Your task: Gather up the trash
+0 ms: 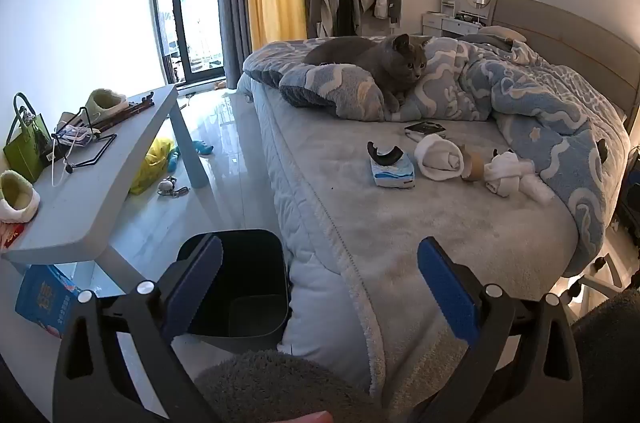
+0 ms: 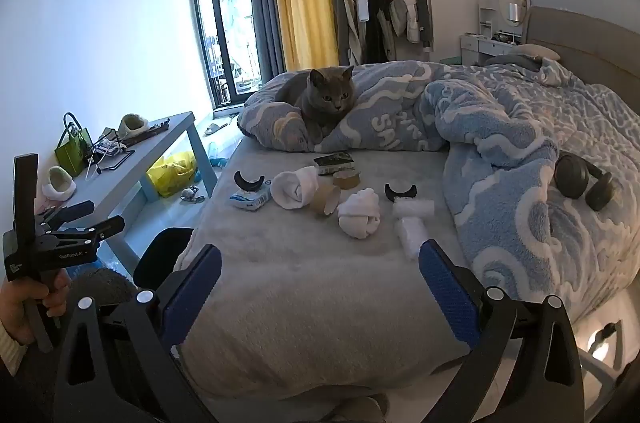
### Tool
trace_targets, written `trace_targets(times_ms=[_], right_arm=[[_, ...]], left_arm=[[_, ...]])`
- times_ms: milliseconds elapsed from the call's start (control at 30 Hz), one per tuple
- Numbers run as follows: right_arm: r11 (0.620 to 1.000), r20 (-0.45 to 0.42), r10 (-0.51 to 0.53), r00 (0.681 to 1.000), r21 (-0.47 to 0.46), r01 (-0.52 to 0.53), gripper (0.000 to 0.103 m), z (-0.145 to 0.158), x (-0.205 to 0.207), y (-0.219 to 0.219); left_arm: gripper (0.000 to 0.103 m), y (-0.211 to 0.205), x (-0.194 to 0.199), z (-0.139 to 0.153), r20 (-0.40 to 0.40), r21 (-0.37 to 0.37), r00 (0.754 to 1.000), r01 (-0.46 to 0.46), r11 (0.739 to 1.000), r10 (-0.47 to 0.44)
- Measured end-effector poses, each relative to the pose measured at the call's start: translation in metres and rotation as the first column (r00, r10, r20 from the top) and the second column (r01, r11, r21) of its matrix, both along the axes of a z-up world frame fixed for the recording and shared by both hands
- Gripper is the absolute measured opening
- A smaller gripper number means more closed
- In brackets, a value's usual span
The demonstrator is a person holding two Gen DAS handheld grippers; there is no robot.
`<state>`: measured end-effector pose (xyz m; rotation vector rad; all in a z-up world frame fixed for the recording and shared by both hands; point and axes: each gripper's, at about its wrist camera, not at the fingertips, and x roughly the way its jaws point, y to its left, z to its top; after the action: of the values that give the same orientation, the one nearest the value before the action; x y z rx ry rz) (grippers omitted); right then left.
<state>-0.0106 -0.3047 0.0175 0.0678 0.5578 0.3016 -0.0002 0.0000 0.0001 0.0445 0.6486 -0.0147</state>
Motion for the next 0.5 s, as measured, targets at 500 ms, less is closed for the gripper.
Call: trace_targets(times_ms=[500], right_arm=[[1.000, -0.004, 0.000, 1.000, -0.004, 0.000, 0.100, -0.0009, 0.0002, 0.0002]], left_arm=[[0.100, 0.0001, -0.0002, 0.0002, -0.009, -0.006, 1.000, 0.000, 1.000, 0.000]])
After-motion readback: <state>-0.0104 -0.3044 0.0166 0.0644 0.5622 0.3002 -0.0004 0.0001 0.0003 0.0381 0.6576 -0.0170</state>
